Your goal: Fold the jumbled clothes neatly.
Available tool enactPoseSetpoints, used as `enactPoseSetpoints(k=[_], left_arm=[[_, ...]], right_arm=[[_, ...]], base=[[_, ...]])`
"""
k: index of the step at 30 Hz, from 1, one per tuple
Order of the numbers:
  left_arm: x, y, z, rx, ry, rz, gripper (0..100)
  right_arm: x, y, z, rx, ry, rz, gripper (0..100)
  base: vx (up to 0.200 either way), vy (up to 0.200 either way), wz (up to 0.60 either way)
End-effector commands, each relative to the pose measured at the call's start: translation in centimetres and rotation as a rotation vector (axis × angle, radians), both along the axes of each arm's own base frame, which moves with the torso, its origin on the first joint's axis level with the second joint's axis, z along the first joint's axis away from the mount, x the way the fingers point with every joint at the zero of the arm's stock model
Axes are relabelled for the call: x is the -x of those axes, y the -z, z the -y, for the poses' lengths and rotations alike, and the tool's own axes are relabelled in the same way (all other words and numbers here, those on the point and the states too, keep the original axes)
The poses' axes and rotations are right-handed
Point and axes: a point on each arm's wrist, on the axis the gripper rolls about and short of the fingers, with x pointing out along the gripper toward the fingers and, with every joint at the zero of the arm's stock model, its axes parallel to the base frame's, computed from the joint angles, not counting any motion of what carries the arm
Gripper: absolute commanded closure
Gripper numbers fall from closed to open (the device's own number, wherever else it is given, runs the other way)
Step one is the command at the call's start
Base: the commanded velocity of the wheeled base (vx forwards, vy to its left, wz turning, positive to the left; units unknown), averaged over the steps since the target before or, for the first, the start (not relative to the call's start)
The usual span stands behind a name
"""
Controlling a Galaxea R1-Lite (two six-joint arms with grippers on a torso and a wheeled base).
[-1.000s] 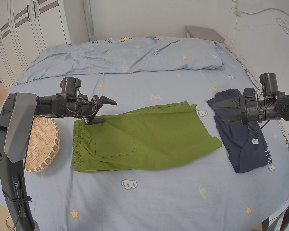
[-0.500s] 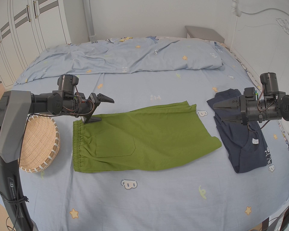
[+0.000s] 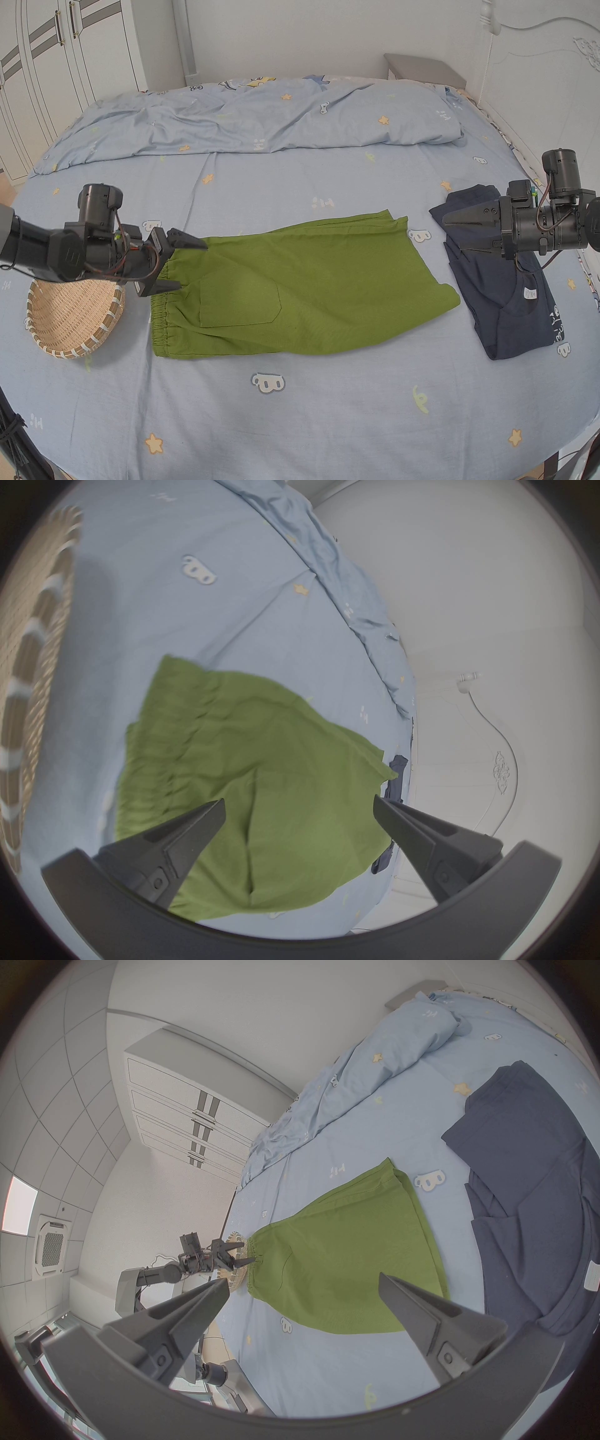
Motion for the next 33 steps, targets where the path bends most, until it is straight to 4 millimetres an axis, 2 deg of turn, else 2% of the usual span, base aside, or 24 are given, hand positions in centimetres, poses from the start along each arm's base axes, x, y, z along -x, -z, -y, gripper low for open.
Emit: enactPoseSetpoints(k=[1,5,8,13,17,19,25,33], left_arm=[[8.2,2.7,-2.5,-0.007,-0.074,0.083,0],[9.3,4.0,-3.6,-0.011,-0.112,0.126,0],[9.1,4.2,-3.7,-0.012,-0.116,0.152,0],[8.5,5.9,-3.7,-0.047,-0.098,0.121,0],[8.7,6.1,-3.8,-0.073,-0.085,0.128,0],[8.4,7.3,-3.5,-0.091,-0.063,0.101,0],[8.2,7.7,-3.3,-0.093,-0.051,0.089,0],[6.9,9.8,-3.4,-0.134,-0.025,0.113,0]], right_arm=[[1.4,-0.2,-1.4,0.001,-0.05,0.002,0],[1.9,-0.2,-1.9,0.001,-0.068,0.002,0],[2.1,-0.3,-1.9,0.002,-0.07,0.005,0],[2.1,-0.1,-2.3,0.003,-0.08,-0.002,0],[2.0,0.0,-2.3,0.005,-0.082,-0.004,0],[2.0,0.0,-2.3,0.005,-0.082,-0.004,0],[2.0,0.1,-2.4,0.005,-0.083,-0.007,0],[2.0,0.2,-2.3,0.005,-0.082,-0.009,0]], base=[[0.0,0.0,0.0],[0.0,0.0,0.0],[0.0,0.0,0.0],[0.0,0.0,0.0],[0.0,0.0,0.0],[0.0,0.0,0.0],[0.0,0.0,0.0],[0.0,0.0,0.0]])
